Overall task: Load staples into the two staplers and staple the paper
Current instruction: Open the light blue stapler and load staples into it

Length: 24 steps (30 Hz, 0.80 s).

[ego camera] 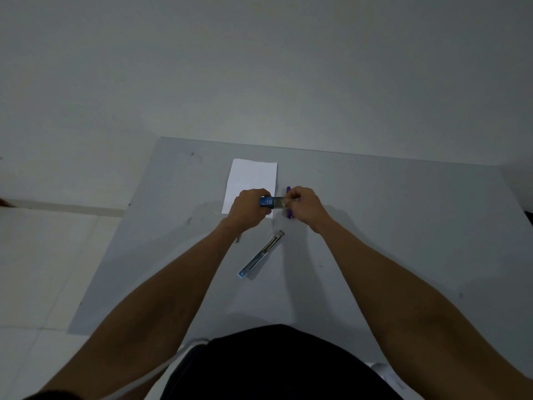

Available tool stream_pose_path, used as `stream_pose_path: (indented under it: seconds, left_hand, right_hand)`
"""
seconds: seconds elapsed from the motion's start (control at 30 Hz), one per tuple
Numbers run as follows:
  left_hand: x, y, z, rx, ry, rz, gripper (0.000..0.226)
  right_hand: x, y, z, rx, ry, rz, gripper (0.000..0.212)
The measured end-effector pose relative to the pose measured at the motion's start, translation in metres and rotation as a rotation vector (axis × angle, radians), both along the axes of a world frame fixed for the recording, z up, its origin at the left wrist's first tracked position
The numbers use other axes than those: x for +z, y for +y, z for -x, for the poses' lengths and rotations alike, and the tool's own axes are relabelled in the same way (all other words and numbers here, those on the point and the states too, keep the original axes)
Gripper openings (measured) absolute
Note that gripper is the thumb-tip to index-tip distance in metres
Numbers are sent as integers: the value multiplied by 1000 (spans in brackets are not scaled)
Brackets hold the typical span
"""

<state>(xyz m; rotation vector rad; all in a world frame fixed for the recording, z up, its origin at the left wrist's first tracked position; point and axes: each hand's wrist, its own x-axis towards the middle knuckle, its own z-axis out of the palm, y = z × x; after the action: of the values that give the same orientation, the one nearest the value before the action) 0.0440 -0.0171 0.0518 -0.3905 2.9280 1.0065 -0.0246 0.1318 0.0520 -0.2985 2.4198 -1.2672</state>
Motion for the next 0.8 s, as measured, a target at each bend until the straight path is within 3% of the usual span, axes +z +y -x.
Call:
stream_pose_path:
  seconds: [0.23,0.37,0.53,0.8]
  left_hand:
    - [1,-9,0,54,8,-49,31]
    - [4,-11,-1,54,20,-66,33]
    - [6,-11,-3,51,25,-77,33]
    - [8,-6,-3,25,28,-61,29]
  right_hand:
    - [6,3,15,-421,-228,292,14]
    - [10,4,8,-429,-388,353,25]
    - [10,-2,-4,-476,-623,540,4]
    - [8,-10,-10,-428,-632,582,9]
